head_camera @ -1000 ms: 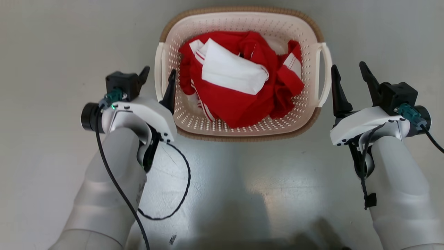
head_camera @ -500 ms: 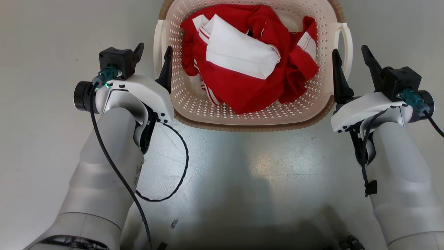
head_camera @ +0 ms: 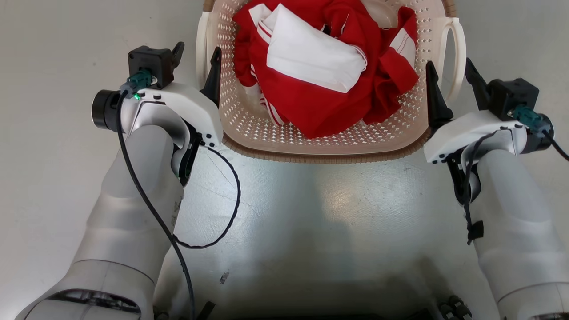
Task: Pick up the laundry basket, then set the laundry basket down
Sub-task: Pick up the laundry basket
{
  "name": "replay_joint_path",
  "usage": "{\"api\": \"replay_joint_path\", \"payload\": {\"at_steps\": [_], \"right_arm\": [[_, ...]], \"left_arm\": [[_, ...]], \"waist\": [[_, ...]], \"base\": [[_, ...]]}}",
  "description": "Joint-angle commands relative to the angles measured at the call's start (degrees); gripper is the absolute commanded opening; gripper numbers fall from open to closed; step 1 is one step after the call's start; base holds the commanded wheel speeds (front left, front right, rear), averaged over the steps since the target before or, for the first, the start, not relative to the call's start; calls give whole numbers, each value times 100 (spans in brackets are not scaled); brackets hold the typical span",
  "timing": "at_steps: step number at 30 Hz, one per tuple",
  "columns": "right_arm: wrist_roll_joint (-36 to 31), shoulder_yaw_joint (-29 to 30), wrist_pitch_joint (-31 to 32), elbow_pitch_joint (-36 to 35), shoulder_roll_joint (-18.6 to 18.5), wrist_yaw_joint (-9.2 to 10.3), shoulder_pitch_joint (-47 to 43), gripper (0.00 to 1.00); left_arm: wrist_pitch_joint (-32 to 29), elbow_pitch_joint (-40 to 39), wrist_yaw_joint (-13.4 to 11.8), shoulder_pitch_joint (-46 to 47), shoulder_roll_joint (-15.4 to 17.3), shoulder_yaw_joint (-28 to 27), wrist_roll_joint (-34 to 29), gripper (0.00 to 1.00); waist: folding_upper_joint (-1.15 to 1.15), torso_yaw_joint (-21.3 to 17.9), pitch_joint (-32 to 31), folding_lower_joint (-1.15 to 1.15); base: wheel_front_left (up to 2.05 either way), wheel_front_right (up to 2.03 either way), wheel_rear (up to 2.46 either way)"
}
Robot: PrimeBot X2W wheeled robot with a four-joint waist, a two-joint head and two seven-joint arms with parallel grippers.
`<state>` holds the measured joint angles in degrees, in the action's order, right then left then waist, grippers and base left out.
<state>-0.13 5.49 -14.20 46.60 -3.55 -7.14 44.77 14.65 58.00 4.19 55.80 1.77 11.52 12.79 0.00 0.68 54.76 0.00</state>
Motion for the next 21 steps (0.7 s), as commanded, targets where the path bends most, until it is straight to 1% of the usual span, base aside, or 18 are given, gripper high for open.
{"api": "replay_joint_path", "payload": {"at_steps": [1,4,8,12,21], "right_arm": [[67,-114,-80,7,68,-35,-65,100],[156,-184,-80,230,68,-35,32,100],[362,-264,-80,637,68,-35,215,100],[415,-321,-80,983,68,-35,424,100],[489,-402,-80,1522,68,-35,753,100]], "left_arm": [[35,-10,-46,-49,138,-65,-65,100],[35,94,-36,9,137,-33,-95,100],[35,355,-21,136,136,32,-129,100],[24,695,3,310,133,122,-154,100],[-243,1246,3,638,117,355,-144,100]], "waist": [[0,4,17,0],[0,7,26,0],[0,-4,10,0],[0,-22,-14,0],[0,-49,-47,0]], "base": [[0,0,0],[0,0,0],[0,0,0],[0,0,0],[0,0,0]]}}
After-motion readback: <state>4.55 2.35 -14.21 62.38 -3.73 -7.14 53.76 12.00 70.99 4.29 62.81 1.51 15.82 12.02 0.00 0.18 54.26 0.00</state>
